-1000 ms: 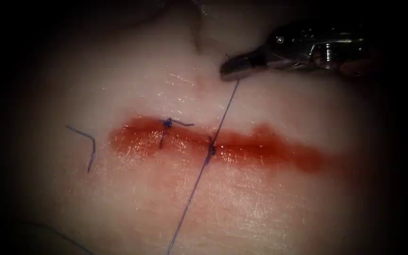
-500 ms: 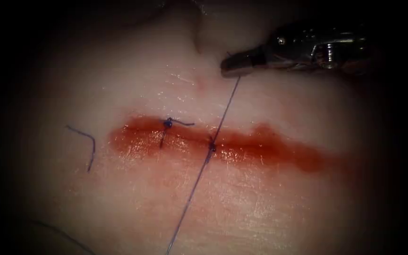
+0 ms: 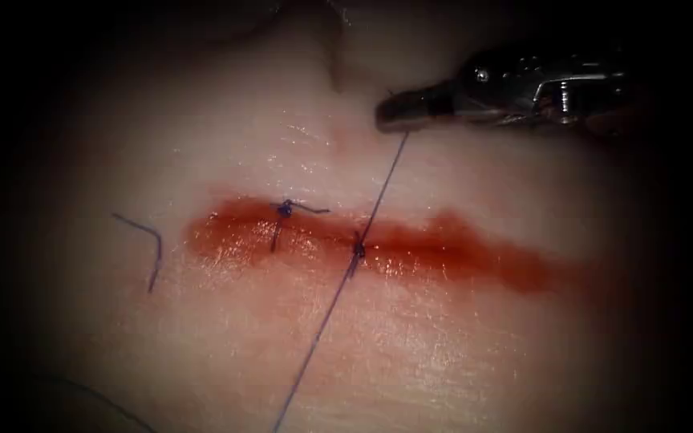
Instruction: Wound Closure
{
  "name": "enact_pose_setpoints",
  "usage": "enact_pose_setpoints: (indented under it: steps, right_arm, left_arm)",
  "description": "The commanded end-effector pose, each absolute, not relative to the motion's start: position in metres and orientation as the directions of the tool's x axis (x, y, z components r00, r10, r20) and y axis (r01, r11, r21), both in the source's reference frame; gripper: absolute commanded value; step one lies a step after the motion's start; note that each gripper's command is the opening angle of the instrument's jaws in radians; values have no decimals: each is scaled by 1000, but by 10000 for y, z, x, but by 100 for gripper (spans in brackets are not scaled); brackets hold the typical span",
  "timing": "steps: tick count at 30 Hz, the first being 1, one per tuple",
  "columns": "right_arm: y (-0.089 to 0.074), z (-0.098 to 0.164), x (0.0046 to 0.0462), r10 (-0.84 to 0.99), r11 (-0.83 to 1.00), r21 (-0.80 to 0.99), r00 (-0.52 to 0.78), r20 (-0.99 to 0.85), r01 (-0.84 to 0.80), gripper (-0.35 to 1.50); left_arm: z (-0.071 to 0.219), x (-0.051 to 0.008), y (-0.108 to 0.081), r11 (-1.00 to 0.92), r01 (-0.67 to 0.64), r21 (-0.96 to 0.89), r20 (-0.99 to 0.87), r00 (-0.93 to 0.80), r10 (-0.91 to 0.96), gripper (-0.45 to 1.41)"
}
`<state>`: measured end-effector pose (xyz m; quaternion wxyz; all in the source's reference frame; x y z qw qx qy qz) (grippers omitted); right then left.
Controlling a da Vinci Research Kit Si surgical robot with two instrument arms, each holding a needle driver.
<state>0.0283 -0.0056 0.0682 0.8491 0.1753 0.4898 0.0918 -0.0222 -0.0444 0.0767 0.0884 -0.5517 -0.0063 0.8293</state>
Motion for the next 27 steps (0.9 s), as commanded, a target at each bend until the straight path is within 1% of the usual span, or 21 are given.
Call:
enact_pose_setpoints:
  steps: [1,2,4,5,7,8,10,11,12,13,14,18,20,23,25,26,27]
  right_arm:
    - [-68,683,286,352,913,407,484,-801,9,-35]
    - [-73,680,285,379,904,428,466,-799,-2,-30]
    - [-79,676,279,395,899,438,431,-811,0,14]
    - [-85,671,269,424,891,453,402,-811,-25,83]
    - [-89,665,256,446,887,456,374,-813,-67,118]
    - [-90,663,250,453,886,456,367,-813,-82,130]
    - [-93,658,233,481,874,471,343,-807,-119,138]
    - [-96,653,216,499,866,478,332,-800,-148,141]
    - [-96,653,216,499,866,478,332,-800,-148,141]
    - [-98,647,196,512,859,481,328,-794,-177,141]
    - [-98,647,196,512,859,481,328,-794,-177,141]
    - [-101,637,169,542,839,476,326,-775,-263,145]
    - [-111,630,164,555,828,470,326,-765,-306,146]
    - [-129,617,165,572,813,472,323,-754,-341,141]
    - [-138,607,170,568,818,474,326,-756,-325,136]
    - [-146,592,180,566,822,487,318,-761,-295,131]
    - [-146,592,180,566,822,487,318,-761,-295,131]
  left_arm:
    - [765,-228,-448,-982,-148,-113,-913,-374,161,-45]
    - [760,-228,-440,-984,-147,-103,-915,-374,151,-45]
    - [750,-228,-422,-984,-153,-87,-916,-376,140,-45]
    - [741,-227,-404,-985,-158,-72,-917,-379,128,-45]
    - [734,-226,-389,-986,-159,-55,-916,-384,113,-45]
    - [730,-226,-382,-986,-160,-43,-915,-390,103,-45]
    - [722,-225,-364,-987,-160,-29,-913,-397,91,-45]
    - [714,-225,-348,-987,-162,-7,-912,-403,73,-45]
    - [714,-225,-348,-987,-162,-7,-912,-403,73,-45]
    - [708,-224,-332,-986,-164,3,-911,-407,65,-45]
    - [708,-224,-332,-986,-164,3,-911,-407,65,-45]
    - [701,-223,-303,-986,-161,32,-905,-423,39,-45]
    - [698,-223,-289,-986,-160,45,-902,-431,29,-45]
    - [693,-225,-265,-985,-162,67,-898,-440,11,-45]
    - [689,-228,-250,-983,-164,78,-897,-442,2,-45]
    - [685,-232,-235,-982,-165,90,-896,-444,-8,-45]
    - [685,-232,-235,-982,-165,90,-896,-444,-8,-45]
